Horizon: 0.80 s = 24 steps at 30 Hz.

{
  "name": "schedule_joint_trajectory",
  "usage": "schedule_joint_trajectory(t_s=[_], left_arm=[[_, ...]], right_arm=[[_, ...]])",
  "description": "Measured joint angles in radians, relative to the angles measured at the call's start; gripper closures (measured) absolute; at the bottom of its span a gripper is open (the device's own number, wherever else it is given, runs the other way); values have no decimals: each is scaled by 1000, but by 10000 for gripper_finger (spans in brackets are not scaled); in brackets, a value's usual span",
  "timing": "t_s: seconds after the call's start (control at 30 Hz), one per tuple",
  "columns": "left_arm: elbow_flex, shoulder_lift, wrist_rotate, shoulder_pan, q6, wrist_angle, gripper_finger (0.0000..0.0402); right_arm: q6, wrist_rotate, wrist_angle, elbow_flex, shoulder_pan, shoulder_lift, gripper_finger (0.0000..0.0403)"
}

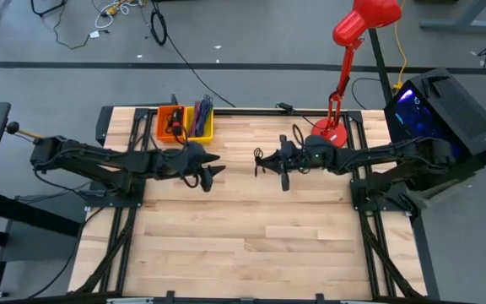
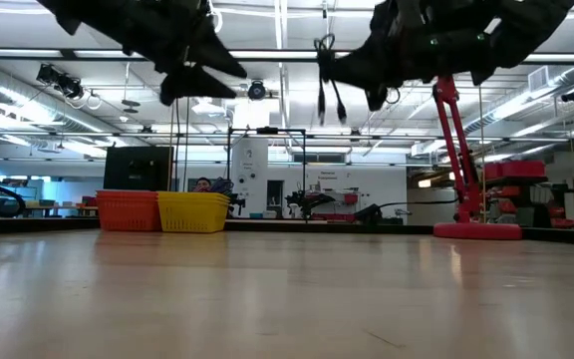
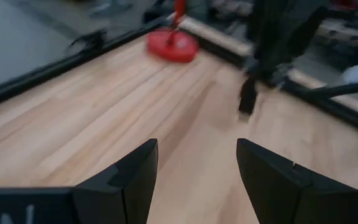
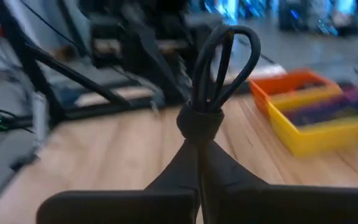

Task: Pick & Place USB Port
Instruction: Put the black USB cable into the orange bin

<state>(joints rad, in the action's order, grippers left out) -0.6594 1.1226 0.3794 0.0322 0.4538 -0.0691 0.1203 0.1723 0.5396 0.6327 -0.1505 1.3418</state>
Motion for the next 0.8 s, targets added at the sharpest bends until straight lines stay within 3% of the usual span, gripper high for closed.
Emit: schedule_joint_trajectory(t_s=[0.27, 0.8], left_arm=[[0, 136, -183, 1, -144, -359, 179], [-1, 317, -201, 0, -162, -686, 179]], right_arm=[[0, 73, 133, 0, -3, -1, 403], [-6, 72, 182, 2, 47, -1, 403]])
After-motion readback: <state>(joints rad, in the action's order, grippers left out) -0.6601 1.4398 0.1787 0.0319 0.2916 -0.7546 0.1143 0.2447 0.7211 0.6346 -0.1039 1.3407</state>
